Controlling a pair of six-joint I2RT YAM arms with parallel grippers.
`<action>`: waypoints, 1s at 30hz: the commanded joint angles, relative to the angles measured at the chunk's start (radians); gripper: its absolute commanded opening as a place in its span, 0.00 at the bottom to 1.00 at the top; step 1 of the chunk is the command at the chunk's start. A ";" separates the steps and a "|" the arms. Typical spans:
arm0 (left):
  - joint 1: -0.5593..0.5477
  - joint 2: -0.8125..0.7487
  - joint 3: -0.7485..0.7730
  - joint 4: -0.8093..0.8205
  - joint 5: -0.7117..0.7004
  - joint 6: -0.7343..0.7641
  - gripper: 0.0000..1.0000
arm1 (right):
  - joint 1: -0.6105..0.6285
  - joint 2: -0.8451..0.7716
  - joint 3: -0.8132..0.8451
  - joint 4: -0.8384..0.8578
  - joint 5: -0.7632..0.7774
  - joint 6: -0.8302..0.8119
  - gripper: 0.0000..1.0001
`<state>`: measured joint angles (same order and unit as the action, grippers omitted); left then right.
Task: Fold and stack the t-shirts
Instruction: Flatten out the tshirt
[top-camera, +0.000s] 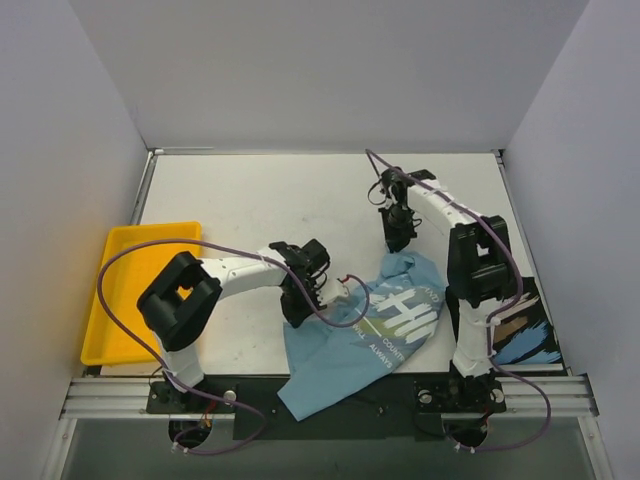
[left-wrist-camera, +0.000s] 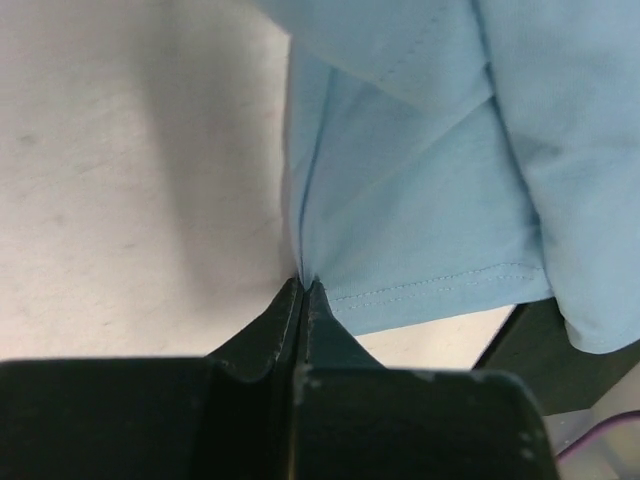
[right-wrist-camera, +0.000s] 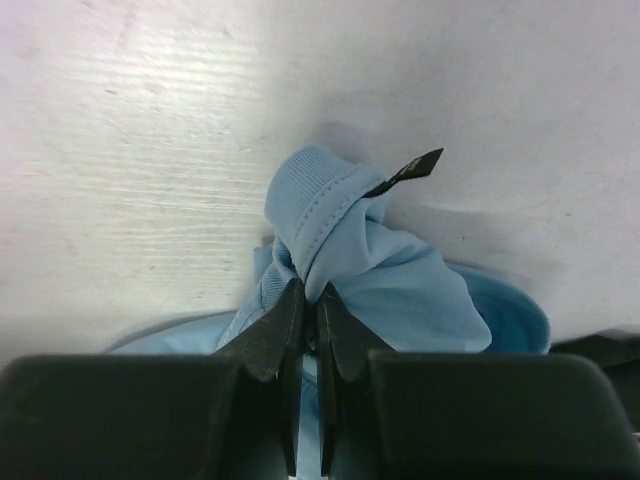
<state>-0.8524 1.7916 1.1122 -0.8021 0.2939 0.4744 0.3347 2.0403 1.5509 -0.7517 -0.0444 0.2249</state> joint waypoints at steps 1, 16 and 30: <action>0.142 -0.007 0.099 0.011 -0.131 -0.010 0.00 | -0.091 -0.142 0.165 -0.051 -0.126 0.001 0.00; 0.493 -0.308 0.689 -0.045 -0.285 0.020 0.00 | -0.204 -0.687 0.217 0.064 -0.405 -0.162 0.00; 0.567 -0.413 0.212 0.104 -0.325 -0.023 0.00 | -0.204 -1.008 -0.750 0.298 -0.235 0.011 0.00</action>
<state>-0.2947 1.3834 1.3376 -0.7658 -0.0139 0.4805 0.1322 0.9901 0.8391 -0.4892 -0.3771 0.1570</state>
